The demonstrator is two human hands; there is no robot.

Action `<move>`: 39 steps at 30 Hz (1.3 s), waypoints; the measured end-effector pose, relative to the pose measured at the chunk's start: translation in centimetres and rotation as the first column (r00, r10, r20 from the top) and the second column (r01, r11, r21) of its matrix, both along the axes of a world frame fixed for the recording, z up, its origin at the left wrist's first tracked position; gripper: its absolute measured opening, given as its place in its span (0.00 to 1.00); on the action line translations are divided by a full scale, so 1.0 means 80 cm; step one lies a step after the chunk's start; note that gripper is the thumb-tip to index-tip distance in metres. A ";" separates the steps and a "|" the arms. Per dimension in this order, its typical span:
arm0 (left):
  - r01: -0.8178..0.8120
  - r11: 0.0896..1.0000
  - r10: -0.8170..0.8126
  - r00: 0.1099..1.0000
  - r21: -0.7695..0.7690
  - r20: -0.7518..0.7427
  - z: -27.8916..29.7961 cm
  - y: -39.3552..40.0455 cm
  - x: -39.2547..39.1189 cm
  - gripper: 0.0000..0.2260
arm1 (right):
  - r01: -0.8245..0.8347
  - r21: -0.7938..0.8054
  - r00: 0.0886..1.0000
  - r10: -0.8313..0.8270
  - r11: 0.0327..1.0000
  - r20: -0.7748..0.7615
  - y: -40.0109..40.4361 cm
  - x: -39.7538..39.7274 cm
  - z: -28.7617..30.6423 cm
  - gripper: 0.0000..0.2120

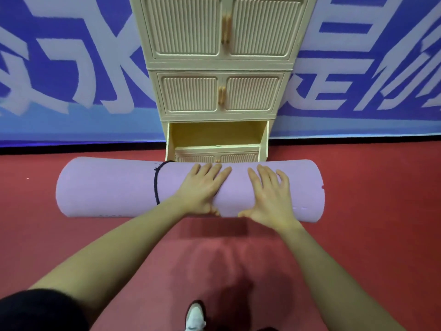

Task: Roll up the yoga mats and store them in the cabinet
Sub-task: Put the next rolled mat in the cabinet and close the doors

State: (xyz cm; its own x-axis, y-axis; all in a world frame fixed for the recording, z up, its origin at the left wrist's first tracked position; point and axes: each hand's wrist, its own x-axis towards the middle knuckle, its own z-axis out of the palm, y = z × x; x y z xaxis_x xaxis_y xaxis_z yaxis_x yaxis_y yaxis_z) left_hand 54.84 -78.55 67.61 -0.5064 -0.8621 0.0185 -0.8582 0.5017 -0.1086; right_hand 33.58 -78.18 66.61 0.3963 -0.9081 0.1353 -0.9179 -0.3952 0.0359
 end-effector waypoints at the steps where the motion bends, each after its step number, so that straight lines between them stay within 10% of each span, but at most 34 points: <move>1: 0.022 1.000 -0.022 1.000 -0.003 0.008 0.000 -0.023 0.008 0.56 | 0.023 0.004 1.000 -0.023 1.000 0.016 -0.018 0.009 -0.003 0.57; 20: 0.242 0.968 -0.247 0.963 0.060 0.110 -0.057 -0.370 0.021 0.52 | 0.249 0.045 0.957 -0.253 0.967 0.143 -0.307 0.035 -0.086 0.54; 39: 0.682 0.690 -0.710 0.703 0.243 0.042 -0.176 -0.435 -0.036 0.51 | 0.704 0.191 0.673 -0.729 0.684 0.129 -0.248 0.055 -0.201 0.52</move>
